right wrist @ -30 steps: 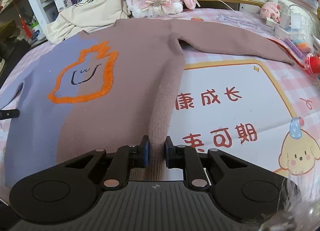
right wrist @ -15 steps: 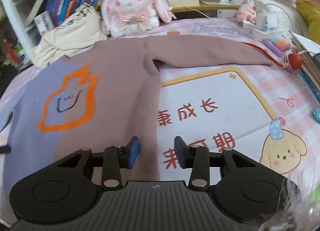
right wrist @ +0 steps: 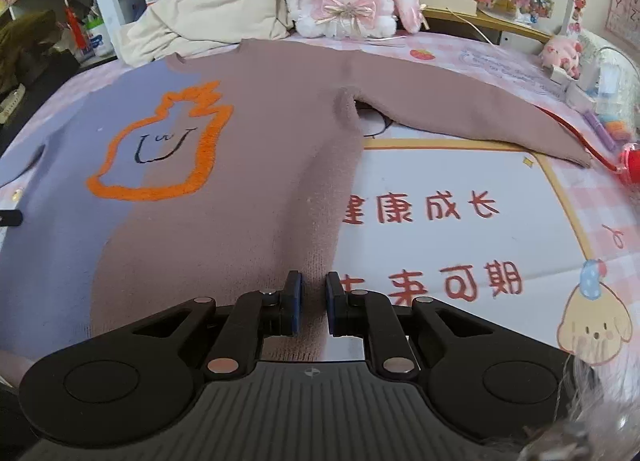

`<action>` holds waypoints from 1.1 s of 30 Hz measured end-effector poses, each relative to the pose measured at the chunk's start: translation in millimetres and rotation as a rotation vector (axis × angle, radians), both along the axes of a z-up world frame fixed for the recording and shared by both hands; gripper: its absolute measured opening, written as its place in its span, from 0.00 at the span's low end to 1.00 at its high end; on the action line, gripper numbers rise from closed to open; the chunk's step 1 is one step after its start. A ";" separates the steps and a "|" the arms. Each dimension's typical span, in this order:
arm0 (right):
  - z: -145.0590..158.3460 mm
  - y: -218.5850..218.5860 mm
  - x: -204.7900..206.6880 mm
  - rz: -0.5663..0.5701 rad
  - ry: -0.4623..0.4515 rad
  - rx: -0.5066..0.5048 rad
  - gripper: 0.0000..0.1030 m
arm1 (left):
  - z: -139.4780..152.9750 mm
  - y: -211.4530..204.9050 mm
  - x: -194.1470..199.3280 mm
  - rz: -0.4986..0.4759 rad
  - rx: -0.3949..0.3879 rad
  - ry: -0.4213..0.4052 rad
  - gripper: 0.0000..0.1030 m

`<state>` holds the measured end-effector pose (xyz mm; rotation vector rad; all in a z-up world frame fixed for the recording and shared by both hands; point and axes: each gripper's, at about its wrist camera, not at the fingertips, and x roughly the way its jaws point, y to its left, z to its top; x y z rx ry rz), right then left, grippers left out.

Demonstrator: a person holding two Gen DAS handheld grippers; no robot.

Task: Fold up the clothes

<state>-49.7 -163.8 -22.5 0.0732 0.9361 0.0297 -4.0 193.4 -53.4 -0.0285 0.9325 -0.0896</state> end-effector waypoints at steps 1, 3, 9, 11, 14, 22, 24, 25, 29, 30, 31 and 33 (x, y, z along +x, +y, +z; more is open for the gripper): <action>0.1 -0.6 0.1 -0.004 0.002 0.004 0.12 | -0.2 0.1 -1.5 0.005 -0.004 -0.003 0.04; 0.3 0.2 1.7 -0.004 0.008 -0.001 0.12 | -1.1 5.3 -1.2 0.023 -0.036 0.000 0.05; -2.8 4.4 2.9 0.001 0.017 -0.018 0.17 | -3.2 9.3 -1.1 0.012 -0.054 -0.005 0.06; -4.1 5.4 3.0 0.003 0.020 -0.022 0.18 | -3.6 8.4 -2.0 0.018 -0.053 -0.010 0.06; -3.9 5.6 3.6 0.003 0.020 -0.023 0.18 | -3.3 6.0 -3.0 0.026 -0.045 -0.019 0.08; 13.5 10.3 6.0 -0.014 -0.071 -0.041 0.62 | 13.8 2.4 -9.4 0.028 -0.039 -0.137 0.64; 16.3 14.4 7.3 0.001 -0.091 -0.043 0.68 | 19.2 2.1 -8.0 0.028 -0.037 -0.162 0.67; 16.8 16.5 8.3 0.009 -0.096 -0.046 0.70 | 21.5 2.5 -7.8 0.031 -0.038 -0.176 0.70; 17.5 29.4 12.6 0.056 -0.109 -0.079 0.80 | 27.3 5.8 -8.8 0.047 -0.029 -0.215 0.79; 17.6 33.3 13.1 0.072 -0.115 -0.090 0.82 | 28.3 6.4 -9.9 0.051 -0.023 -0.223 0.80; 17.6 36.8 13.4 0.088 -0.121 -0.097 0.82 | 28.9 7.3 -10.8 0.056 -0.013 -0.231 0.80; 17.4 43.5 13.7 0.123 -0.132 -0.106 0.83 | 29.5 9.7 -12.1 0.066 0.007 -0.241 0.81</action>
